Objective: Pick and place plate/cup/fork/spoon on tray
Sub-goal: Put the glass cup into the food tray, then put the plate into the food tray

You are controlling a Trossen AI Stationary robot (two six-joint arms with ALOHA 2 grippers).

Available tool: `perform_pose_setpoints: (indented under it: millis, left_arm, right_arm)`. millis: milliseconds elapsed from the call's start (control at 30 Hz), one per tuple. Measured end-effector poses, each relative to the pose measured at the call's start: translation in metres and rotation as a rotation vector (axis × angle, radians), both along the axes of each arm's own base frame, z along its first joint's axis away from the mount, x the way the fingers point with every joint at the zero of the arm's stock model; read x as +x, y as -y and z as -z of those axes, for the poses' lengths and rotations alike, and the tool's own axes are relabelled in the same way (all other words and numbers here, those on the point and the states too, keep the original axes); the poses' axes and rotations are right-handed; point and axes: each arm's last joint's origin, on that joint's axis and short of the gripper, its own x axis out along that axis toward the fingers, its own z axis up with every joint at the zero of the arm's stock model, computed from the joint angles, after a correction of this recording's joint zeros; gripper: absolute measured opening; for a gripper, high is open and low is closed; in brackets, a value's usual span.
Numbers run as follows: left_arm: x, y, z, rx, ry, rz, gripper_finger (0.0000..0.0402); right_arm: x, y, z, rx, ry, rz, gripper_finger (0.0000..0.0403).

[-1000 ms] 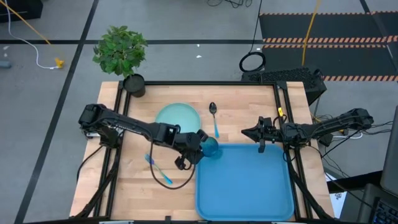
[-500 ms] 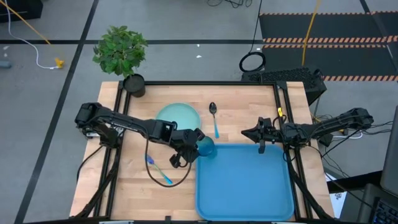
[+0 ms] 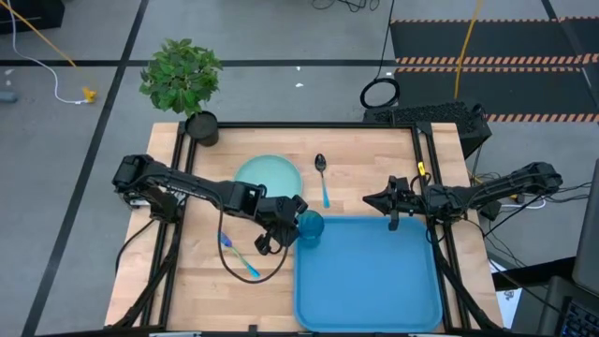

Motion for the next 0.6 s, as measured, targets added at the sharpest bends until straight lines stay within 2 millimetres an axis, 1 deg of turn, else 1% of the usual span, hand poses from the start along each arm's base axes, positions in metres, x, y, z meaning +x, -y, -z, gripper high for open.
perform_pose_setpoints:
  millis: [267, 433, 500, 600]
  left_arm:
    - [0.001, 0.009, -0.003, -0.049, 0.030, -0.022, 0.0047]
    - [0.000, 0.009, -0.004, -0.062, 0.027, -0.069, 0.0047]
    - [-0.005, 0.009, -0.011, -0.053, 0.035, -0.121, 0.0047]
    - [-0.017, 0.008, -0.029, -0.056, 0.080, -0.185, 0.0047]
  right_arm:
    - [0.000, 0.000, 0.000, 0.000, 0.000, 0.000, 0.0000]
    - [0.000, 0.000, 0.000, 0.000, 0.000, 0.000, 0.0000]
    - [0.000, 0.000, 0.000, 0.009, 0.001, -0.004, 0.0000]
    - [0.000, -0.001, 0.000, 0.028, 0.002, -0.027, 0.0000]
